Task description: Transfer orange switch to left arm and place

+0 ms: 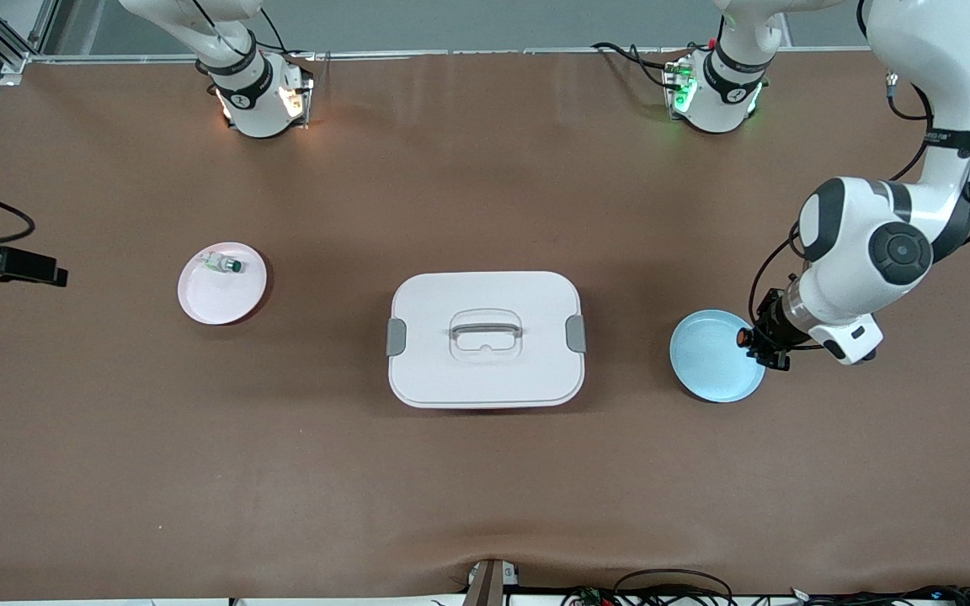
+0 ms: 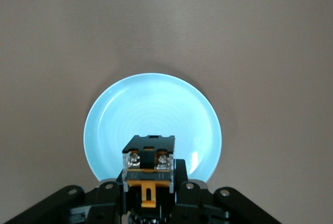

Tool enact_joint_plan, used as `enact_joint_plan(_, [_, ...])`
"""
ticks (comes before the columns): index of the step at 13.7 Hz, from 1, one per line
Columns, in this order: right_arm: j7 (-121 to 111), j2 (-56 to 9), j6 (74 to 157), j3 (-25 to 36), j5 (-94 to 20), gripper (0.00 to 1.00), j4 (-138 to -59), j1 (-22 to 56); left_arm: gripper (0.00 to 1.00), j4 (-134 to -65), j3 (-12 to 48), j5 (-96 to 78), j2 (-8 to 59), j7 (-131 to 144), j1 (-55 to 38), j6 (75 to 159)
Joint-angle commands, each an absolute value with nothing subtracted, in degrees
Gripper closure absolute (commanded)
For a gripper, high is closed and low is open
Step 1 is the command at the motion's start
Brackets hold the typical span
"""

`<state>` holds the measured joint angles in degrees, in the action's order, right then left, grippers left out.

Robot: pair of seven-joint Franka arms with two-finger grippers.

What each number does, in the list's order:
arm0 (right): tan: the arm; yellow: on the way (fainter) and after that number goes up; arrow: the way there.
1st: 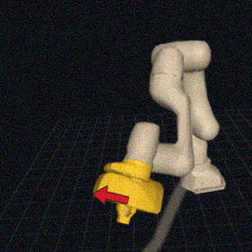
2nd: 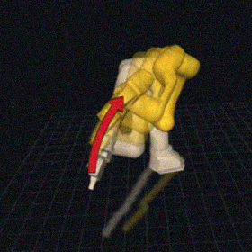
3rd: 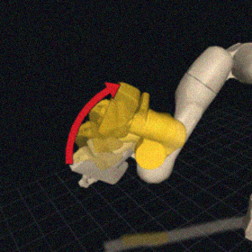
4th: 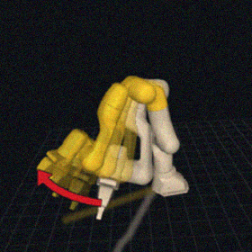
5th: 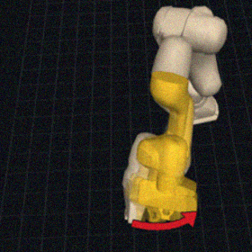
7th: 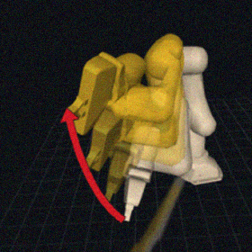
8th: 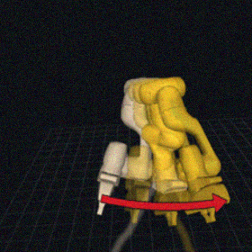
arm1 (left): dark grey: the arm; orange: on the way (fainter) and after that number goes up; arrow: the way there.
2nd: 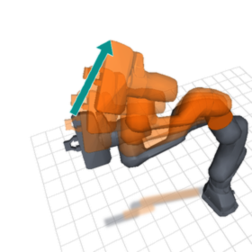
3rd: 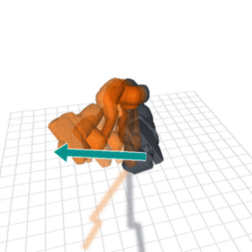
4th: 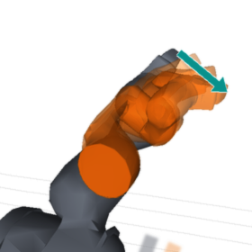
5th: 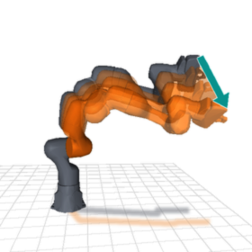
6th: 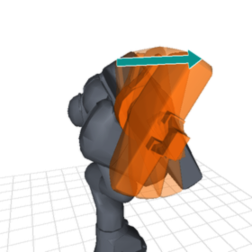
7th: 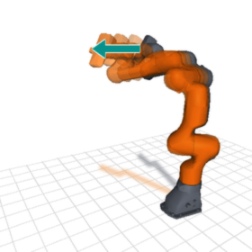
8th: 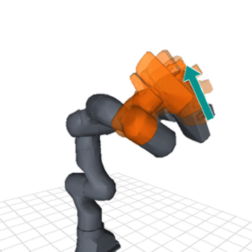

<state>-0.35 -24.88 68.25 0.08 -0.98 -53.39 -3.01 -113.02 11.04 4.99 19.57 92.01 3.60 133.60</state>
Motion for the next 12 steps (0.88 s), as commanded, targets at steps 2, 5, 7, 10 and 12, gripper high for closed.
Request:
enact_joint_plan(2, [0.1,-22.7,68.3,-1.2,-0.2,0.00,-54.7,-3.5,1.00,-113.0,11.2,9.9,22.9,99.2,3.4,135.6])
enact_joint_plan(5, [-0.7,-22.6,68.6,-1.1,-1.8,0.00,-54.8,-6.0,1.00,-112.9,11.3,11.8,25.1,103.0,2.1,136.8])
enact_joint_plan(7, [-2.7,-22.6,68.5,-1.2,-2.5,0.00,-54.8,-6.7,1.00,-112.8,11.3,12.2,26.6,103.1,1.3,136.8])
enact_joint_plan(10, [-13.8,-21.9,68.5,-0.8,-1.7,0.00,-54.8,-7.1,1.00,-112.8,11.5,12.2,28.0,102.4,1.4,138.2])
enact_joint_plan(12, [-14.7,-20.5,68.8,-0.2,-0.8,0.00,-54.8,-6.5,1.00,-112.8,11.5,12.3,29.3,102.3,1.5,140.1])
